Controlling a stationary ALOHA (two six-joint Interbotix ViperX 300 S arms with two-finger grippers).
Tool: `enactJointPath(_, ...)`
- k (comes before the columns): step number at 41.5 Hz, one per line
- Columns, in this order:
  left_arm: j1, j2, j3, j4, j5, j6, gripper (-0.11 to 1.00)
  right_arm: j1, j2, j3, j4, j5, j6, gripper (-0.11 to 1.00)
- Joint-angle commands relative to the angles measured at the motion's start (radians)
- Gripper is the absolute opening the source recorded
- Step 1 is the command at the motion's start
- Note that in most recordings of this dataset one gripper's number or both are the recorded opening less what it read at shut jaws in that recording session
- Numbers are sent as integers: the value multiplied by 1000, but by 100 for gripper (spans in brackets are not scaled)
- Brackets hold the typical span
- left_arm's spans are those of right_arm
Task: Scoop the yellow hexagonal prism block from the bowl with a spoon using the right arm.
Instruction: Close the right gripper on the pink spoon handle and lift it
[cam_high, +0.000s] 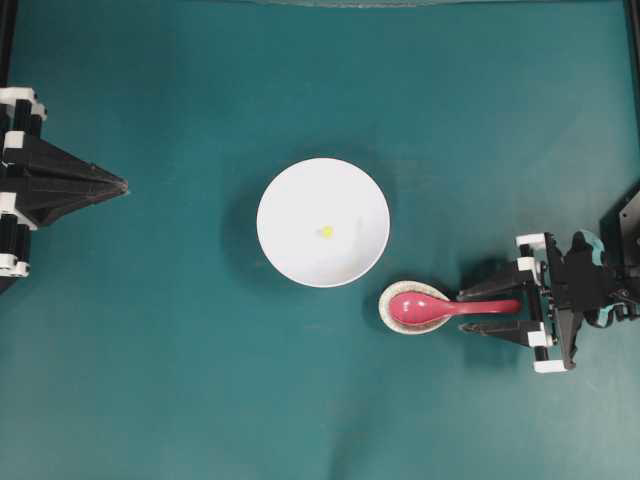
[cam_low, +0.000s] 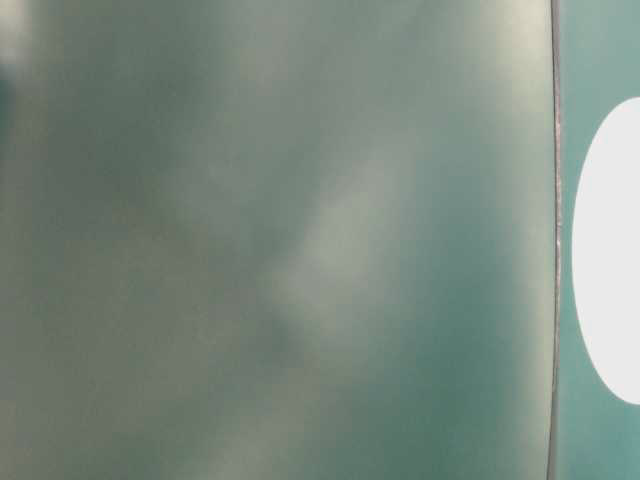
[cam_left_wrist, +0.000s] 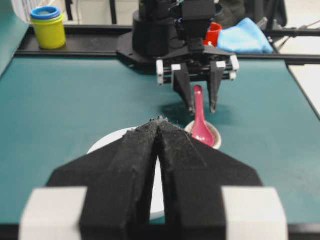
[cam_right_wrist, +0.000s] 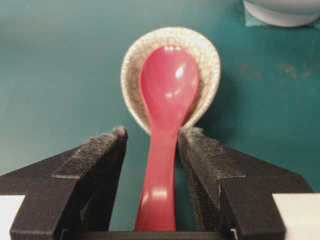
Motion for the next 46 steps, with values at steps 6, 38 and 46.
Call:
enactJointPath(6,2,9,-26,3,-9,-2,0,5,-11,-2,2,-5,-9,51)
enactJointPath(38,2,8,-26,3,-9,-2,0,-38,-89,12,2,-3,-28,25)
enactJointPath(46,2,2,-28,3,-5,-2,0,-64,-229,20,3,60,-106,25)
